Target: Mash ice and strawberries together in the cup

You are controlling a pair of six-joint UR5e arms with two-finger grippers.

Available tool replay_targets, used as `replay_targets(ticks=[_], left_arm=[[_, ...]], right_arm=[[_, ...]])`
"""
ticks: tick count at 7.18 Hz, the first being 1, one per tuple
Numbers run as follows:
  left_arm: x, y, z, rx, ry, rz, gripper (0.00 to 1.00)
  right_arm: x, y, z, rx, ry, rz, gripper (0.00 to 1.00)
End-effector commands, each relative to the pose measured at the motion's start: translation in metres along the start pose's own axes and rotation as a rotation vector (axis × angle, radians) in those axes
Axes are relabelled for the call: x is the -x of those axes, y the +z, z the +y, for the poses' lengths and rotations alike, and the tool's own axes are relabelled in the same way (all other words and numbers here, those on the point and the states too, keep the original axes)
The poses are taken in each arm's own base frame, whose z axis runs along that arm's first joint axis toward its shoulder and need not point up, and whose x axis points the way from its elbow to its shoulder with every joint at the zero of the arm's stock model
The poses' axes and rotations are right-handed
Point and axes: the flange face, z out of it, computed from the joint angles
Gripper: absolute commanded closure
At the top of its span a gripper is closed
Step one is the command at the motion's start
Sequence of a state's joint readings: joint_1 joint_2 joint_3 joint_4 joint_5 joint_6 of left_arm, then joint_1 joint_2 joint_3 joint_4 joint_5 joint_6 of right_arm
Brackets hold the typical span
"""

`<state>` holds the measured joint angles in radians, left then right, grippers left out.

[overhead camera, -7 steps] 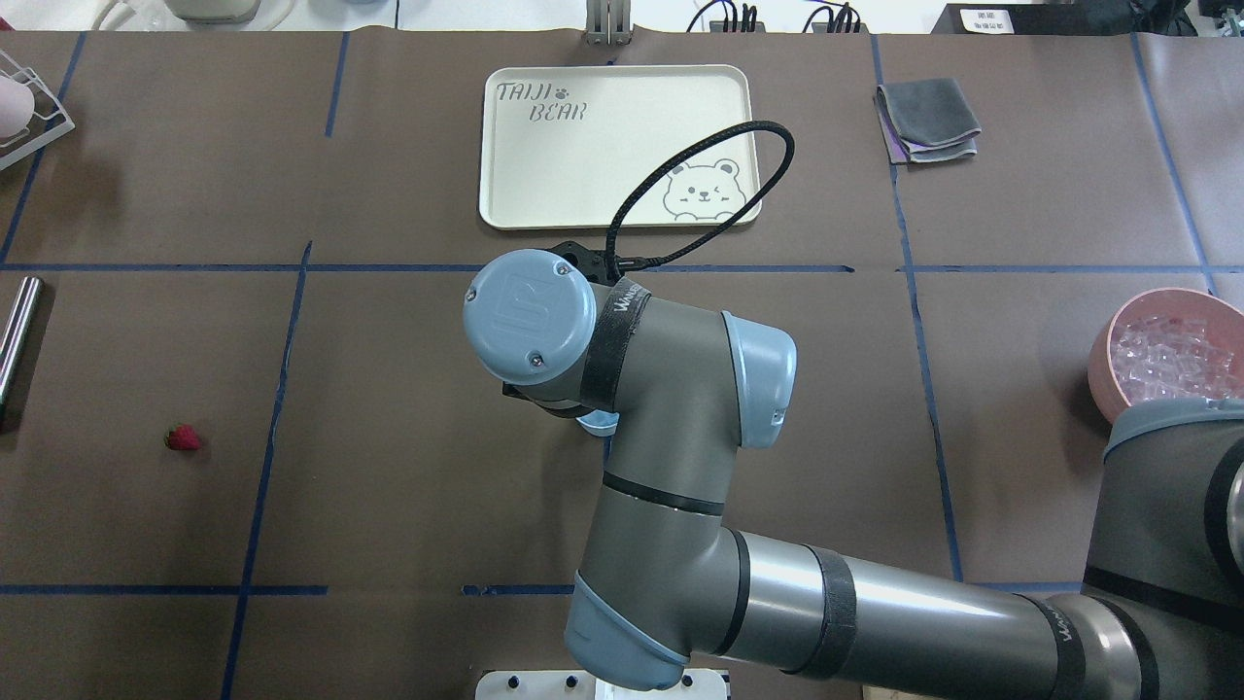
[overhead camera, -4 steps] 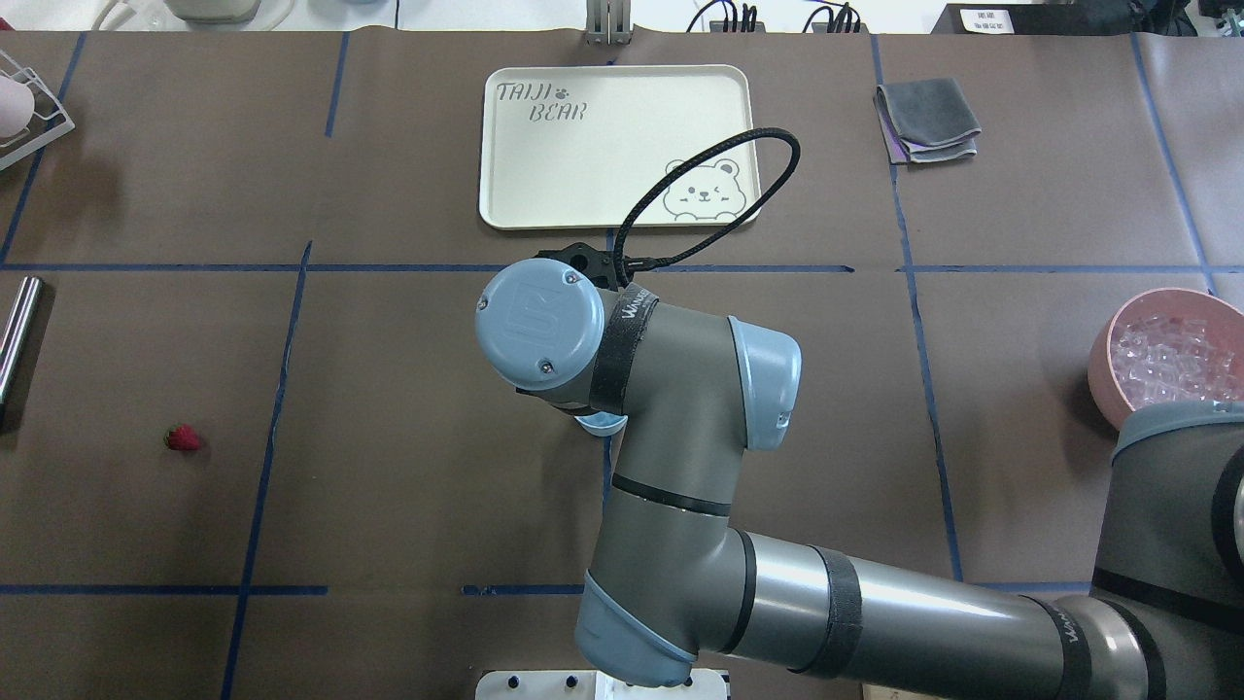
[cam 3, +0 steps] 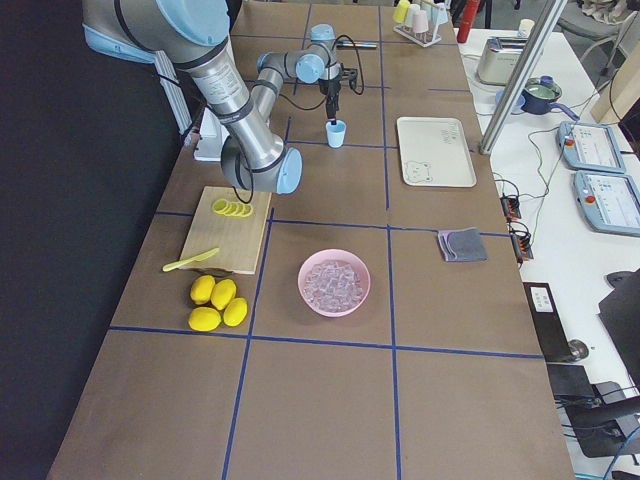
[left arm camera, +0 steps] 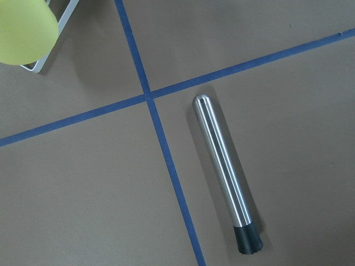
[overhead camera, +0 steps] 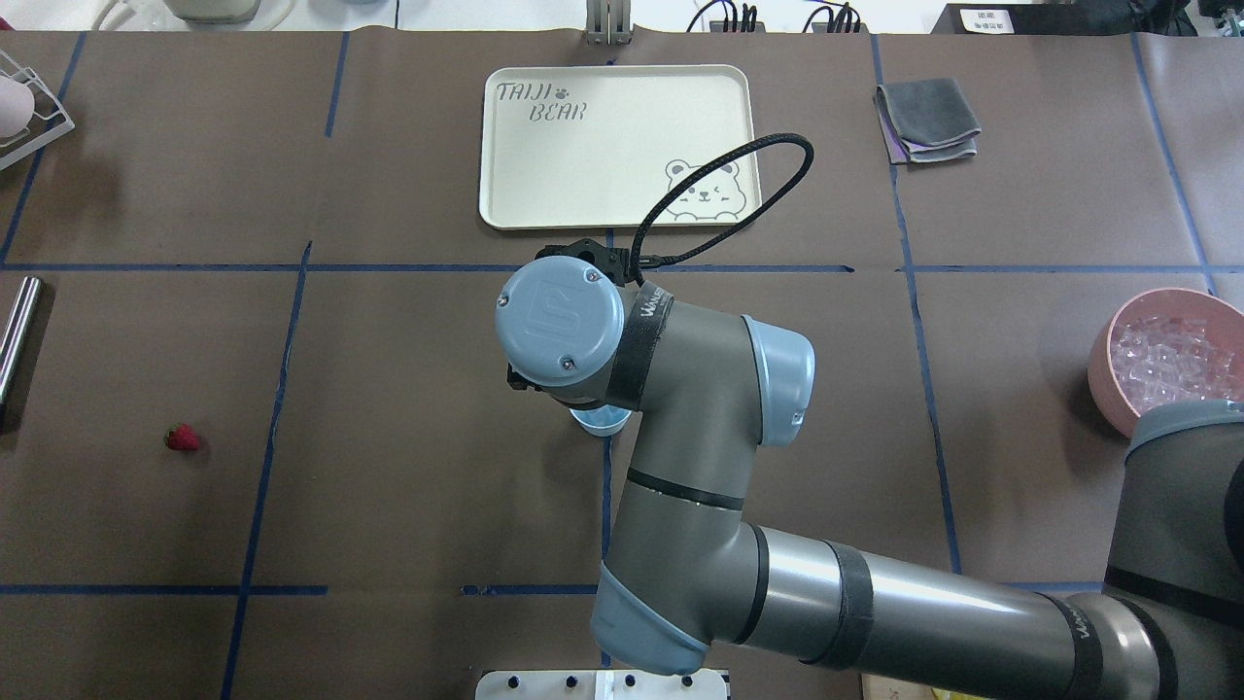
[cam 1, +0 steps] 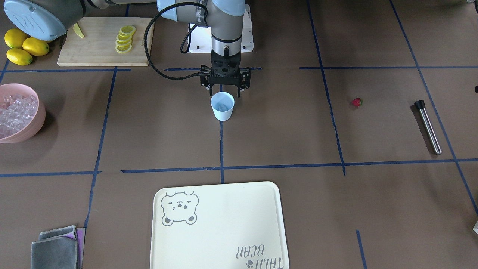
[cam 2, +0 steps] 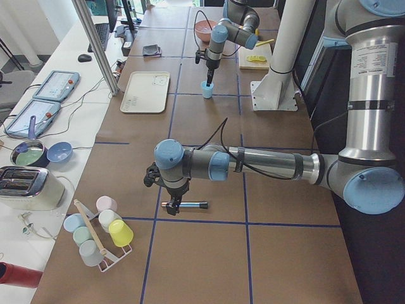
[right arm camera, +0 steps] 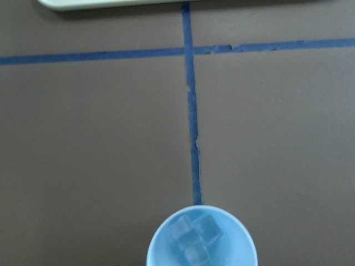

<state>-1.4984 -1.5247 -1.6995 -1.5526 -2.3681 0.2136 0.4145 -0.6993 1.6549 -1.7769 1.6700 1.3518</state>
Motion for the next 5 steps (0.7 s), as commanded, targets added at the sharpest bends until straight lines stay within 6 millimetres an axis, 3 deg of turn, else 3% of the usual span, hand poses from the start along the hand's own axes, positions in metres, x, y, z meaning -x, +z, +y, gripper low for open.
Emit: replay_targets(ticks=[1,3,4,5], left_arm=[[-0.005,-0.001,-0.004,-0.002,0.010,-0.009,0.00],[-0.018,-0.014,-0.030,-0.029,0.042,-0.014,0.00],[-0.022,-0.018,-0.036,-0.040,0.056,-0.011,0.00],[-0.023,-0.021,-0.041,-0.076,0.095,-0.023,0.00]], right_arm=[[-0.070,-0.014,-0.093,0.035,0.045,0.004,0.01],[-0.195,-0.036,-0.189,0.072,-0.037,-0.004,0.01],[-0.275,-0.050,-0.225,0.098,-0.107,-0.024,0.01],[-0.357,-0.057,-0.240,0.119,-0.174,-0.034,0.01]])
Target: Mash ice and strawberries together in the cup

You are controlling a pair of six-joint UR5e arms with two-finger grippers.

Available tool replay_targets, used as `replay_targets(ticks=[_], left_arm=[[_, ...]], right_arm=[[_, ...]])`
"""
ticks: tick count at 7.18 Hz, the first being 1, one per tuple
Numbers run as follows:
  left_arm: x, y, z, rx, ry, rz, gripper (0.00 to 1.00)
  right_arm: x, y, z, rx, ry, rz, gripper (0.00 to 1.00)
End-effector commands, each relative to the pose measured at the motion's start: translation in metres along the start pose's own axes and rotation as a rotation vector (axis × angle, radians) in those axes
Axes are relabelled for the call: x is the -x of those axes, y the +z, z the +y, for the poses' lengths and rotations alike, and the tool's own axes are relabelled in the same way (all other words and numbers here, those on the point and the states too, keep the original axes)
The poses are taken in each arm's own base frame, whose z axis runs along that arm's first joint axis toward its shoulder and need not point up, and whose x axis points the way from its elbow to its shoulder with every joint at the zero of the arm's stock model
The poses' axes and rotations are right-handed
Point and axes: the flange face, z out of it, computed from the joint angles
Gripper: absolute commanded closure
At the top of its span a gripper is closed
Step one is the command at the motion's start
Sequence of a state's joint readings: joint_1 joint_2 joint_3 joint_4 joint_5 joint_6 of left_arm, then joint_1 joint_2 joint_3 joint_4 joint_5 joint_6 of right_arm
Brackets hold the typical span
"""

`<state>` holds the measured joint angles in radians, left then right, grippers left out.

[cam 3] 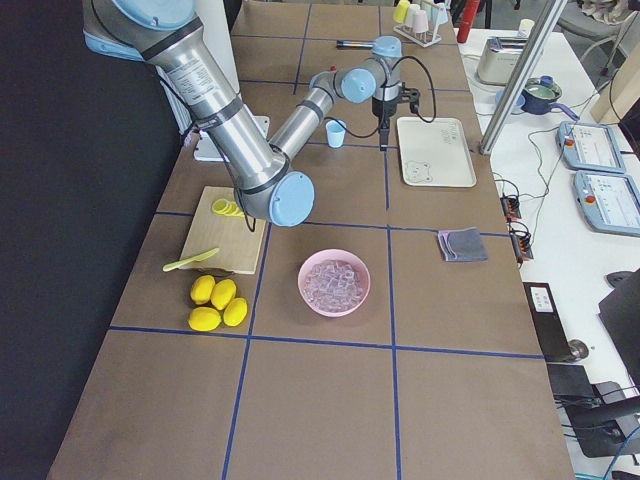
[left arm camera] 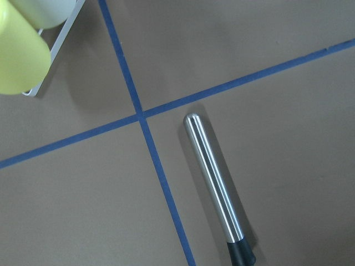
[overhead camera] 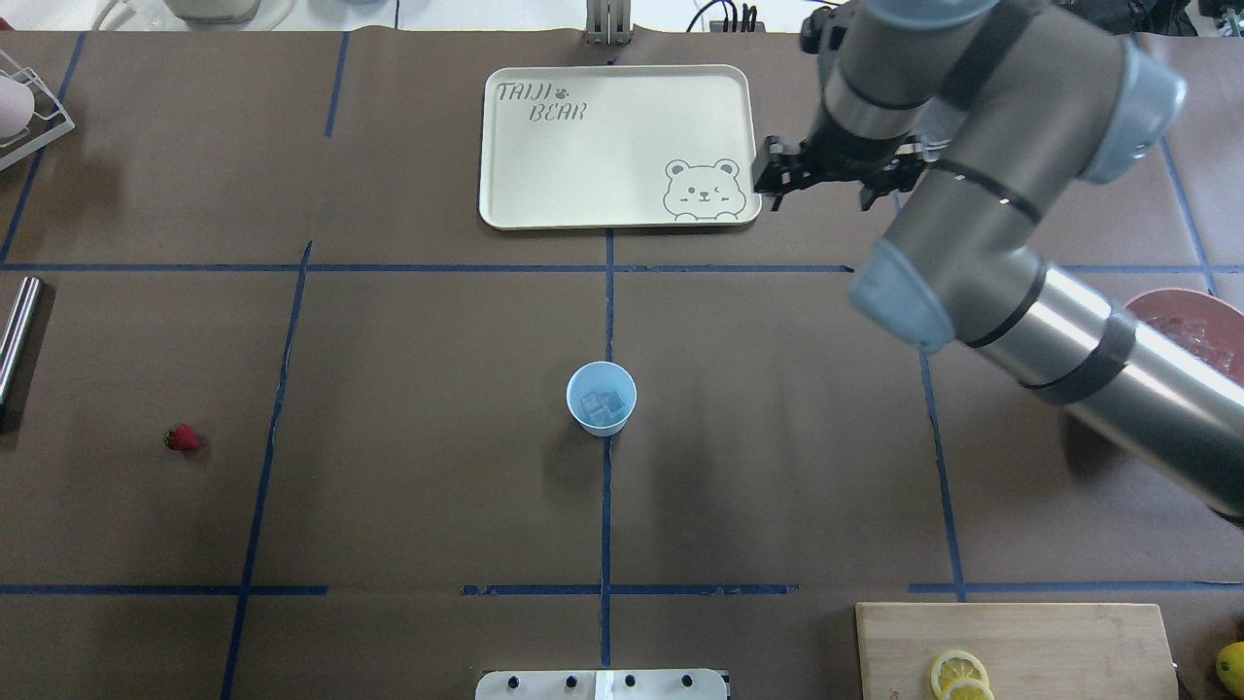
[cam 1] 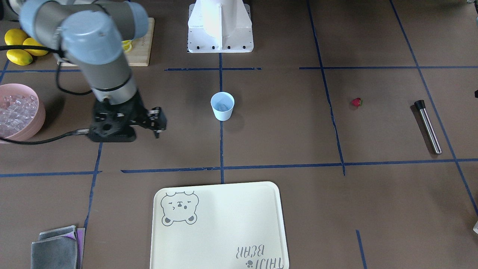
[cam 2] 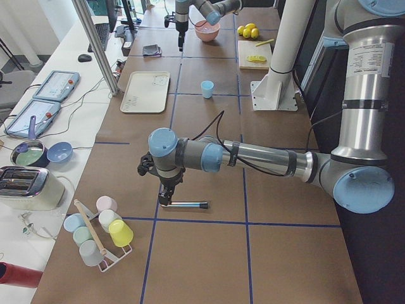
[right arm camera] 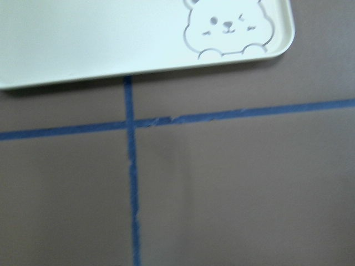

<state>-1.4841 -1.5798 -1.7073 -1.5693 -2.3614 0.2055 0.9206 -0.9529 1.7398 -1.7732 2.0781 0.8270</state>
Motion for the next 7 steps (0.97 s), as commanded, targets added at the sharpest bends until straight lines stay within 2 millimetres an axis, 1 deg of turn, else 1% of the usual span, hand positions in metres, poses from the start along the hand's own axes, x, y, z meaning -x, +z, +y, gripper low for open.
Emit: replay_targets(ticks=[1,2,3,4,5,6,7], left_arm=[[-0.011,-0.001,-0.026,-0.071,0.098,-0.013,0.00],[-0.017,0.002,-0.041,-0.072,0.117,-0.003,0.00],[-0.018,0.001,-0.043,-0.074,0.123,-0.002,0.00],[-0.019,0.000,-0.044,-0.078,0.126,-0.001,0.00],[-0.024,-0.005,-0.046,-0.089,0.109,0.000,0.00],[-0.033,-0.009,-0.047,-0.111,0.123,-0.001,0.00],[-0.051,-0.005,-0.050,-0.117,0.158,0.005,0.00]], right_arm=[[-0.182,-0.021,-0.013,0.037,-0.150,-0.008,0.01],[-0.258,-0.030,-0.010,0.051,-0.206,-0.026,0.00],[-0.336,-0.035,0.005,0.059,-0.259,-0.040,0.01],[-0.410,-0.034,0.034,0.070,-0.304,-0.027,0.00],[-0.474,-0.031,0.070,0.088,-0.297,-0.015,0.00],[-0.527,-0.024,0.113,0.112,-0.248,-0.012,0.00],[-0.558,-0.013,0.149,0.139,-0.184,-0.015,0.00]])
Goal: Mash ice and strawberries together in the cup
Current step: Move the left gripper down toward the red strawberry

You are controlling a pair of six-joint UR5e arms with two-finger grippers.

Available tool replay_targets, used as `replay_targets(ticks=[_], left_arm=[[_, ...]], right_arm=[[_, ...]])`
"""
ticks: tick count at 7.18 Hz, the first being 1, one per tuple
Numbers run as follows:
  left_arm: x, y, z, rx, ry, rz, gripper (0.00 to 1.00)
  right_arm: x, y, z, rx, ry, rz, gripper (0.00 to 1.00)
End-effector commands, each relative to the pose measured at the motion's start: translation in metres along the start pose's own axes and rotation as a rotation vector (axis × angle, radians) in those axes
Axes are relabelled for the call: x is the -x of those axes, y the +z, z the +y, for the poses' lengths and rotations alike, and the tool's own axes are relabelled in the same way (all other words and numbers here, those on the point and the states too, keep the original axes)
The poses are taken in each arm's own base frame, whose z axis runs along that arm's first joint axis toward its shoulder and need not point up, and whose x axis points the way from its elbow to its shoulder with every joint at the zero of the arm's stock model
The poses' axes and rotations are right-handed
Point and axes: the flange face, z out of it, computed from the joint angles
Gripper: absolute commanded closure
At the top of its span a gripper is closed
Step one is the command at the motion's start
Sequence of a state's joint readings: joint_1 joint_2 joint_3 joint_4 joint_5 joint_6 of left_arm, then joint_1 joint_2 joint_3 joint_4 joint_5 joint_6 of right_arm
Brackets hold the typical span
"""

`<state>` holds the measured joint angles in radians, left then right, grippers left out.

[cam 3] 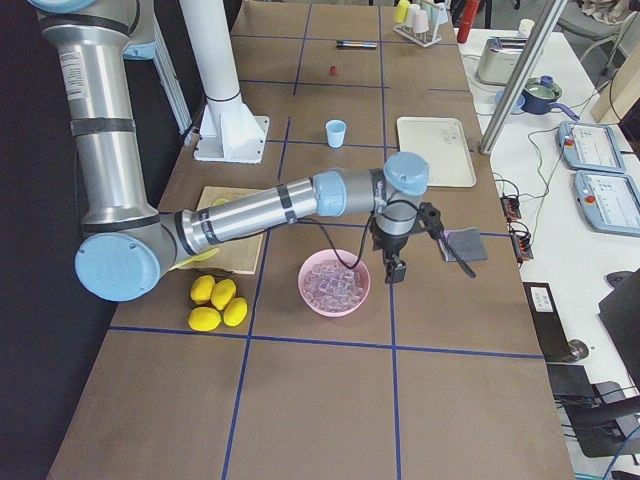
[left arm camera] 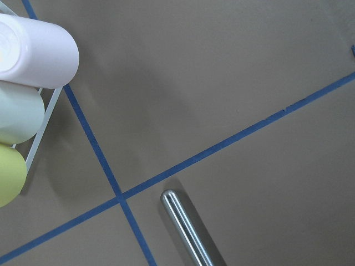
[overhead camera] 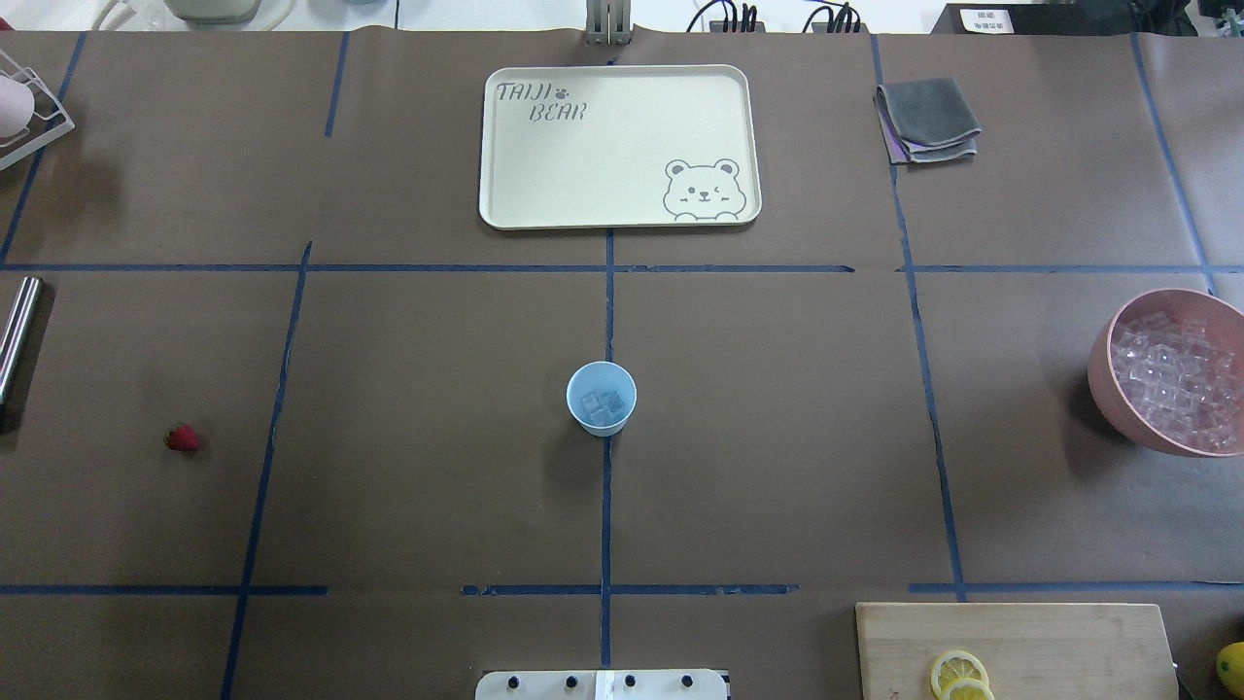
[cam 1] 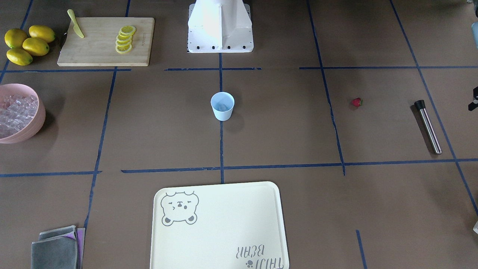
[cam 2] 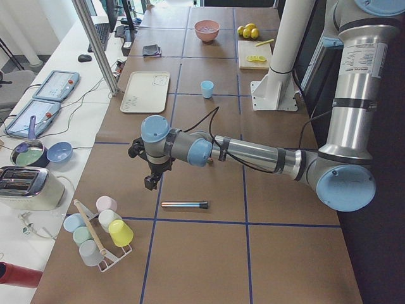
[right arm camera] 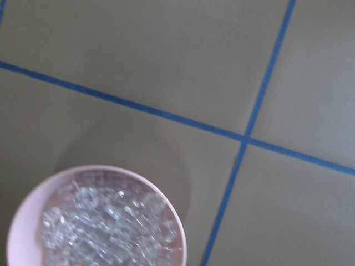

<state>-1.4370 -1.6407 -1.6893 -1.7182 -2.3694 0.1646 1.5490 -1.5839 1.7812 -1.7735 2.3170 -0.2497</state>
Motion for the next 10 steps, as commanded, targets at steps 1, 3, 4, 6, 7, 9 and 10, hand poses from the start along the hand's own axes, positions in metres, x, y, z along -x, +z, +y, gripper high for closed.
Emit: replay_targets(ticks=[1,3,4,6,7,9,10], left_arm=[[-0.037,0.010,-0.012,-0.004,0.002,0.022,0.00],[-0.106,0.023,-0.014,0.023,-0.127,0.058,0.00],[-0.138,0.034,-0.004,0.056,-0.178,0.081,0.00],[-0.179,0.069,0.019,0.072,-0.249,0.042,0.00],[-0.212,0.091,0.027,0.042,-0.282,0.067,0.00],[-0.253,0.131,0.039,0.037,-0.284,0.009,0.00],[-0.261,0.142,0.042,0.039,-0.267,-0.011,0.00]], right_arm=[[-0.041,0.022,0.073,0.023,0.075,-0.004,0.00],[-0.041,0.022,0.072,0.018,0.076,-0.002,0.00],[-0.040,0.021,0.072,0.015,0.086,-0.002,0.00],[-0.040,0.022,0.073,0.016,0.091,-0.003,0.00],[-0.040,0.022,0.073,0.016,0.091,-0.003,0.00],[-0.040,0.022,0.073,0.017,0.092,-0.004,0.00],[-0.040,0.022,0.073,0.017,0.092,-0.004,0.00]])
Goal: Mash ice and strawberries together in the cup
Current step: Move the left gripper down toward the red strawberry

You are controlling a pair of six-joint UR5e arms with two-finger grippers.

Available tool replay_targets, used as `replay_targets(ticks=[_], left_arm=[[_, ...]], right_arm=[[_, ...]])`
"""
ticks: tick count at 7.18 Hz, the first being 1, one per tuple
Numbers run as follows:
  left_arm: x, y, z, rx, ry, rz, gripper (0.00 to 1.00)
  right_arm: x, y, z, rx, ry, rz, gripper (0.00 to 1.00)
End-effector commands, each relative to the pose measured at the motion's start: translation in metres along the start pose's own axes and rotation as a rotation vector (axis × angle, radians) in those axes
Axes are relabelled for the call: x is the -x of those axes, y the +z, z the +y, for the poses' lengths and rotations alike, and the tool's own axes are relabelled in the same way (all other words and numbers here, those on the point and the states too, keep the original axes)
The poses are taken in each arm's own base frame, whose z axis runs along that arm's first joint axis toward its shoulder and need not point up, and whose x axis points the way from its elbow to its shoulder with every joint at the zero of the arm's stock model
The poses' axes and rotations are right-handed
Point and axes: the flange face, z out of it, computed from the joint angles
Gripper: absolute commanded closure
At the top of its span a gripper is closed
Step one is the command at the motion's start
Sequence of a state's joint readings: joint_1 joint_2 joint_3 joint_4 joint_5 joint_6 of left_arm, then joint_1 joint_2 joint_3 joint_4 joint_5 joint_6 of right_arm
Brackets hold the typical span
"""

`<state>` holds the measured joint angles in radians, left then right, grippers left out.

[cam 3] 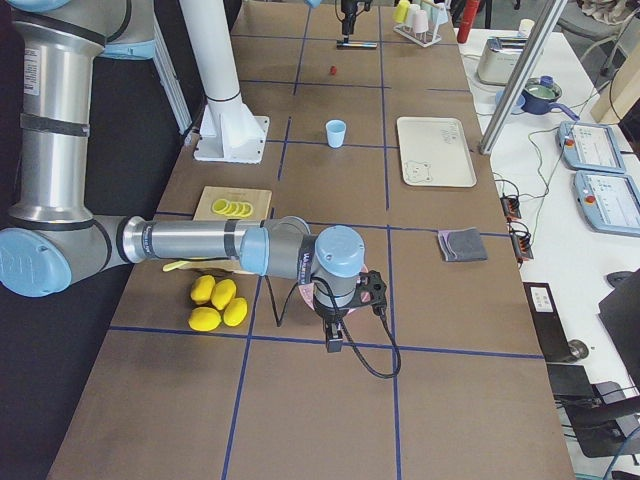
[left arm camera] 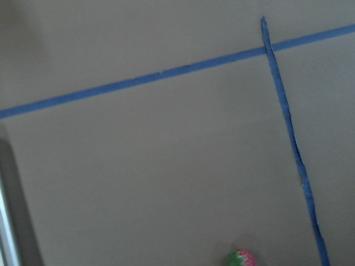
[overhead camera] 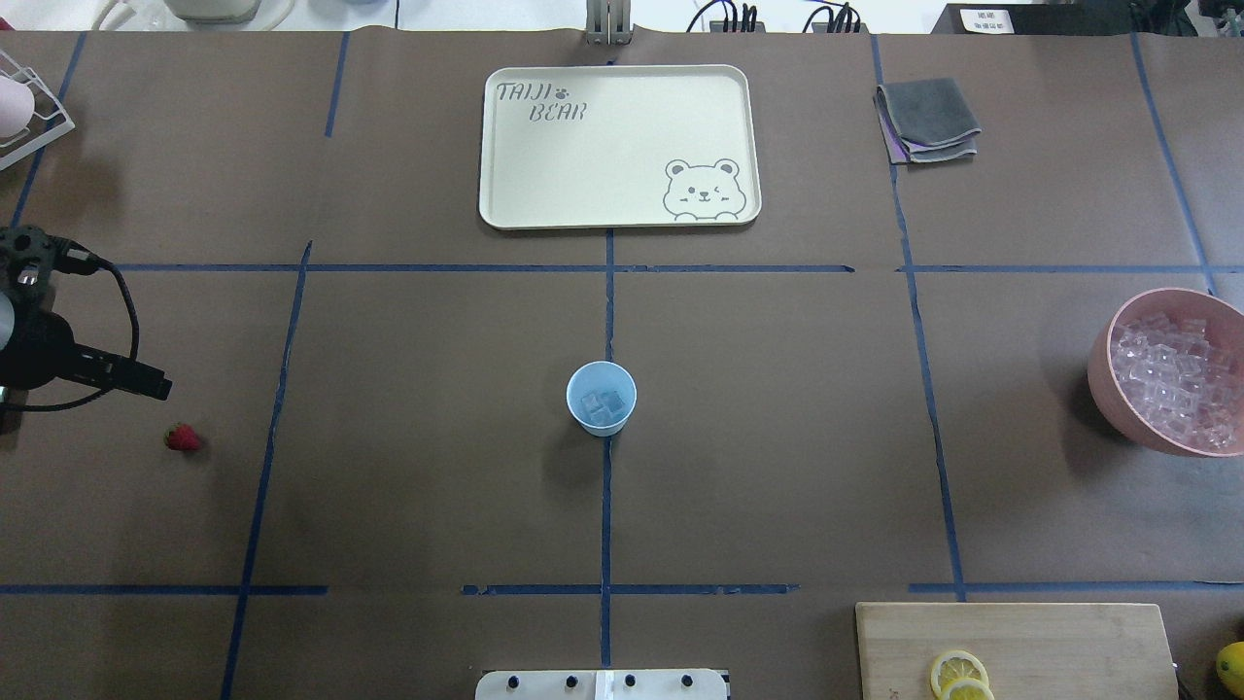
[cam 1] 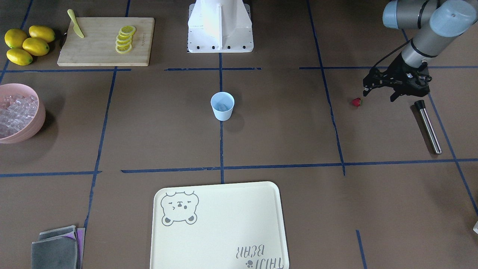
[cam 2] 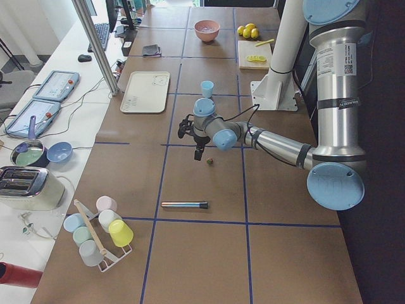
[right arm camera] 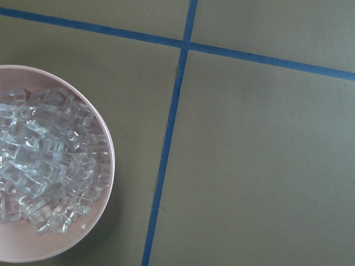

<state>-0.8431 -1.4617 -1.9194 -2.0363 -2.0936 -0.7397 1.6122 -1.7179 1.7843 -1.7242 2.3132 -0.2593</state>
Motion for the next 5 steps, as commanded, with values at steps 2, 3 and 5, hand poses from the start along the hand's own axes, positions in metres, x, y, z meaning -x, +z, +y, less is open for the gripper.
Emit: replay_targets(ticks=[2,3,5], left_arm=[[-0.014,0.034,0.016,0.001,0.003,-0.018,0.00],[-0.010,0.055,0.024,0.009,0.020,-0.012,0.00],[0.006,0.077,0.029,0.011,0.025,-0.007,0.00]], right_arm=[[-0.001,0.002,0.000,0.003,0.001,-0.001,0.00],[-0.001,0.002,0.000,0.003,0.001,-0.001,0.00],[-0.001,0.001,0.000,0.002,0.002,-0.001,0.00]])
